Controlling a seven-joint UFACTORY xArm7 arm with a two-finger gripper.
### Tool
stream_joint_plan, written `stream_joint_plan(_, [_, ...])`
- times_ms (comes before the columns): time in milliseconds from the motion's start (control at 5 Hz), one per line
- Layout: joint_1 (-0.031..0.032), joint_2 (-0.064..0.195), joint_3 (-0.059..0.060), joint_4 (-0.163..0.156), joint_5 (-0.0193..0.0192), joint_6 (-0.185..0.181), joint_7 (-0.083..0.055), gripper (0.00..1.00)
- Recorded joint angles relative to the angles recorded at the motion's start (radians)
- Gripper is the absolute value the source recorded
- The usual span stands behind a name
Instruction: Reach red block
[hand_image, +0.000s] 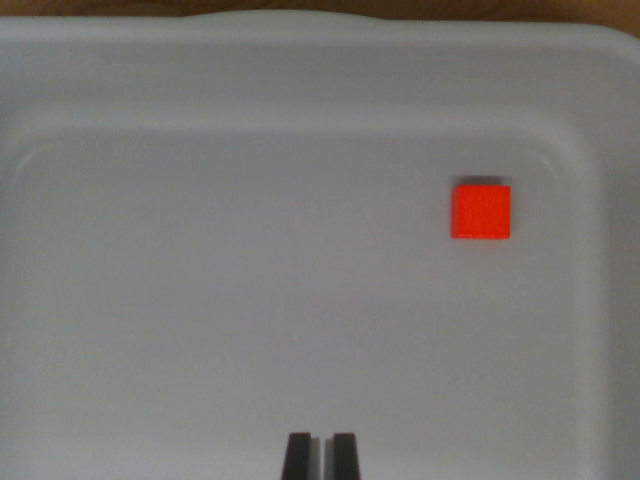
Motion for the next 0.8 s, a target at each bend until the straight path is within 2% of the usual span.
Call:
stream_joint_plan(200, [0.0000, 0.000, 0.000, 0.000, 0.0000, 0.000, 0.000, 0.00])
stream_joint_plan(400, [-0.0054, 0.023, -0.003, -0.002, 0.0000, -0.021, -0.005, 0.00])
stream_joint_plan(600, [-0.0054, 0.023, -0.003, -0.002, 0.0000, -0.021, -0.005, 0.00])
stream_joint_plan(800, [-0.0122, 0.051, -0.006, -0.005, 0.0000, -0.048, -0.012, 0.00])
